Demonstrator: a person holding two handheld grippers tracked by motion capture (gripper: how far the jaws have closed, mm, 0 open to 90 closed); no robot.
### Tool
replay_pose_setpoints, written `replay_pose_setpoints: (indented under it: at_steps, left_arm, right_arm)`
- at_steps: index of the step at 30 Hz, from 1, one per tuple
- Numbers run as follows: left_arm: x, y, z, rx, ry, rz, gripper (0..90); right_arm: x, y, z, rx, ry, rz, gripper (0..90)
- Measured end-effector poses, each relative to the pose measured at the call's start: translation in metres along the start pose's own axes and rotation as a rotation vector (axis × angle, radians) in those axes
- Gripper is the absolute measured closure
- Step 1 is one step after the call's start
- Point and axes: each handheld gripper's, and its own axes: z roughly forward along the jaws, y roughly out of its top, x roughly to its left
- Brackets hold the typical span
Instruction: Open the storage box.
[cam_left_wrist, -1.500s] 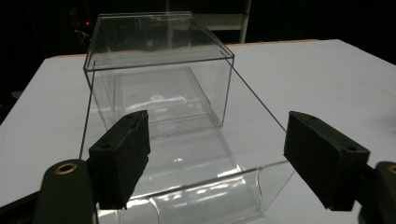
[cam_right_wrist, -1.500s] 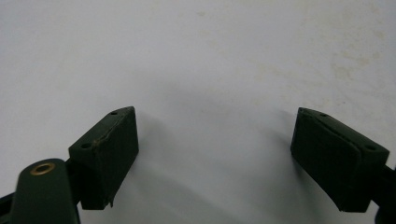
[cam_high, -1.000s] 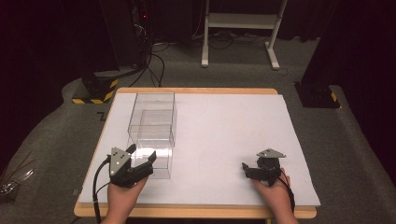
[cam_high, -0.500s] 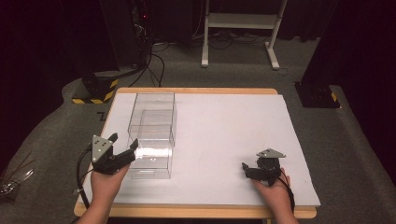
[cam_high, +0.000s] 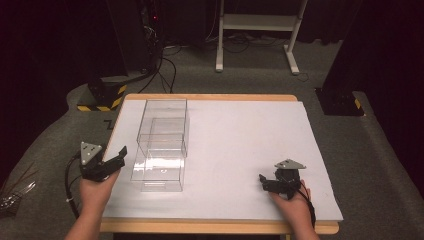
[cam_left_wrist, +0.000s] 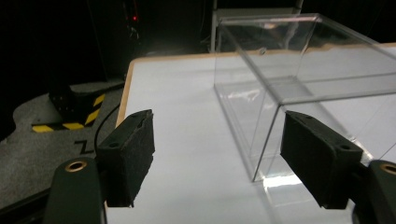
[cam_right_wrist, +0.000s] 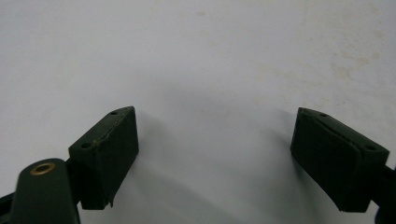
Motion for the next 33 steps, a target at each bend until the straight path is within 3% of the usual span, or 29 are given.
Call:
replay_pose_setpoints:
  at_steps: [3,11,18,21,33]
  left_arm:
    - [0.005,-0.01,0.007,0.044,-0.004,-0.016,25.4]
    - [0.008,-0.041,0.027,0.184,0.014,0.014,24.0]
    - [0.008,-0.057,0.038,0.318,0.036,0.028,23.3]
    - [0.006,-0.057,0.04,0.331,0.039,0.048,23.9]
    - [0.007,-0.059,0.041,0.338,0.014,0.027,26.1]
  right_arm:
    - [0.0,0.0,0.0,0.0,0.0,0.0,14.9]
    - [0.0,0.0,0.0,0.0,0.0,0.0,14.9]
    - [0.0,0.0,0.0,0.0,0.0,0.0,14.9]
    - [0.0,0.0,0.0,0.0,0.0,0.0,14.9]
    - [0.0,0.0,0.0,0.0,-0.001,0.0,14.9]
